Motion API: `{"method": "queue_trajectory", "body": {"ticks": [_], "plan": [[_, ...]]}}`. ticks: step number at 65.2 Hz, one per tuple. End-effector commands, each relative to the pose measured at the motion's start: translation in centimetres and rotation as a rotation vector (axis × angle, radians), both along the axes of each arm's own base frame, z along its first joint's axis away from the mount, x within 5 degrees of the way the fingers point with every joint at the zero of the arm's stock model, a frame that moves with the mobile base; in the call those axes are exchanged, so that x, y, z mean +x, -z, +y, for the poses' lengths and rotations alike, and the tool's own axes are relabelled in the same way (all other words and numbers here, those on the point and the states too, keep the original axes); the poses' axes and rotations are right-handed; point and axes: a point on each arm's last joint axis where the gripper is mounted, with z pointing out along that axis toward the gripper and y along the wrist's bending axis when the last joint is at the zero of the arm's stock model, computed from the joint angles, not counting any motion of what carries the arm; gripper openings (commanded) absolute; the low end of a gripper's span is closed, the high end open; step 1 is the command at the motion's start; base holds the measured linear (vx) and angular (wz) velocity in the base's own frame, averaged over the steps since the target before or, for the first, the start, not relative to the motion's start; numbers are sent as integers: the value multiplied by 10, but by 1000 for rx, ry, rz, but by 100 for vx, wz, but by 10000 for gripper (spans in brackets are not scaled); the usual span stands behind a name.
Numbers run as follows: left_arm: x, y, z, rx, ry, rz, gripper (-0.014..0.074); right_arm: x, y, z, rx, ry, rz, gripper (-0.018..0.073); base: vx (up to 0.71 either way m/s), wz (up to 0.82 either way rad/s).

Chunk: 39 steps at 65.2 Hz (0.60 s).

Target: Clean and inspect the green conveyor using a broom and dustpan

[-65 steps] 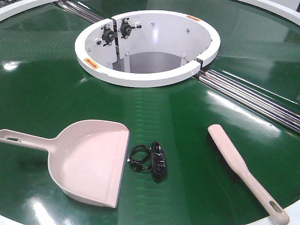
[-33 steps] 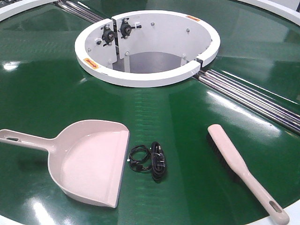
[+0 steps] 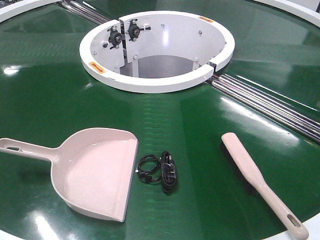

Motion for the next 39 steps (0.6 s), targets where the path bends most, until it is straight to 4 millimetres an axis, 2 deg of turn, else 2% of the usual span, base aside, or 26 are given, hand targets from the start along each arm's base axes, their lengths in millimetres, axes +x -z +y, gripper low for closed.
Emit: {"method": "queue_trajectory", "body": {"ticks": [1,10,20,29,39], "plan": [[-9,-43,0,-17,2,-205,-6,-1,-6,0,-7,2,-78,-8,0,0],[-12,-95,1,-14,0,-238,-6,-1,-6,0,-7,3,-77,-8,0,-1],[3,-139,0,-2,-5,-92,-6,-1,-6,0,-7,3,-77,-8,0,0],[28,-153,-1,12,-10,98,-6,-1,-6,0,-7,3,-77,-8,0,0],[50,-151,-3,18,-10,196,-6,-1,-6,0,-7,3,-77,-8,0,0]]}}
